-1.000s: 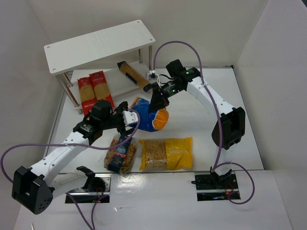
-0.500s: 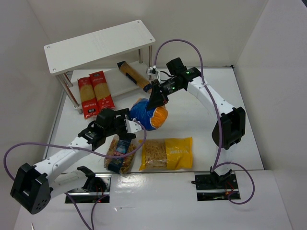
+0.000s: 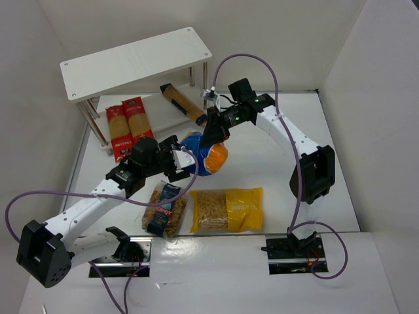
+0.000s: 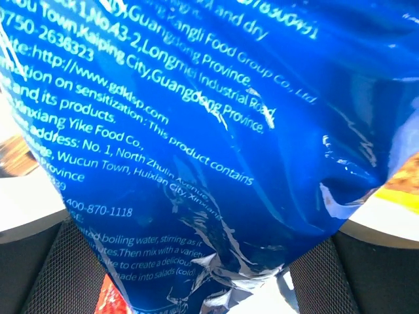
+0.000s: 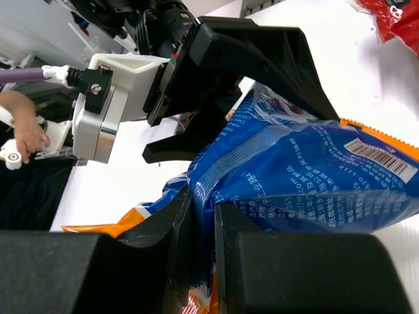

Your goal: Place and organize the pasta boxes and bags onto the shelf

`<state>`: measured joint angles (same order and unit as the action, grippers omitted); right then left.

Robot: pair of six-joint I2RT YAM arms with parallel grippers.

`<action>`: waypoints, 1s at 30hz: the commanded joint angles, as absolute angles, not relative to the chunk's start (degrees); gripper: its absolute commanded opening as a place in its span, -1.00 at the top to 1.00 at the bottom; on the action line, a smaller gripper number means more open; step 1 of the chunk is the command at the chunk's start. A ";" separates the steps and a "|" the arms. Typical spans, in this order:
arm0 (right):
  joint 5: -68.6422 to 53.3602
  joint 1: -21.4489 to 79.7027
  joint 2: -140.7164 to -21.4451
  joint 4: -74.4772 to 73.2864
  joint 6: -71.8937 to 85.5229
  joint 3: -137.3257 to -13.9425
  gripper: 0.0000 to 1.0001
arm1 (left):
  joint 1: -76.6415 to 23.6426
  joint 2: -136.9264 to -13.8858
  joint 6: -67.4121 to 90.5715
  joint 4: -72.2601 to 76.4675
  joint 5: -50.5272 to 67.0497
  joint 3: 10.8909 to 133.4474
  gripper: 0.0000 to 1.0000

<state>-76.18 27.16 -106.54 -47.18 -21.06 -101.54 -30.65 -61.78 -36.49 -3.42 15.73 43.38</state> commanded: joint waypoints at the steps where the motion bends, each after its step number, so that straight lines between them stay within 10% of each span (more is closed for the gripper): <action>1: -84.81 27.33 -103.18 -41.13 -19.07 -101.95 1.00 | -31.20 -61.17 -33.22 -3.25 23.98 46.58 -0.99; 5: -84.81 27.33 -102.66 -40.52 -18.54 -101.95 1.00 | -31.20 -62.40 -32.61 -4.48 27.95 47.11 -0.94; 8: -85.34 27.33 -102.13 -39.12 -17.23 -100.82 1.00 | -31.20 -64.07 -33.13 -5.01 28.65 48.85 -0.12; 10: -85.86 27.33 -102.13 -38.23 -16.61 -100.20 1.00 | -31.20 -64.68 -30.95 -5.54 28.65 50.44 0.94; 15: -83.60 27.33 -100.99 -36.83 -15.47 -98.62 0.85 | -31.20 -64.69 -26.03 -9.13 29.10 56.24 1.00; 17: -78.52 27.33 -100.99 -38.66 -15.47 -98.61 0.24 | -31.20 -64.08 -25.49 -9.76 27.87 57.66 1.00; 18: -76.92 27.33 -100.20 -39.63 -15.99 -98.61 -0.40 | -31.20 -63.55 -24.71 -10.36 27.86 58.27 1.00; 21: -72.69 24.97 -98.27 -40.17 -16.00 -97.92 -0.93 | -30.06 -63.02 -22.86 -10.37 28.82 57.75 1.00; 30: -70.31 9.08 -92.21 -37.09 -13.36 -91.06 -1.00 | -25.66 -60.73 -18.90 -9.23 31.03 57.22 1.00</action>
<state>-71.09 13.45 -95.70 -40.12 -14.24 -92.75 -26.89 -64.79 -22.70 -16.75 25.87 54.11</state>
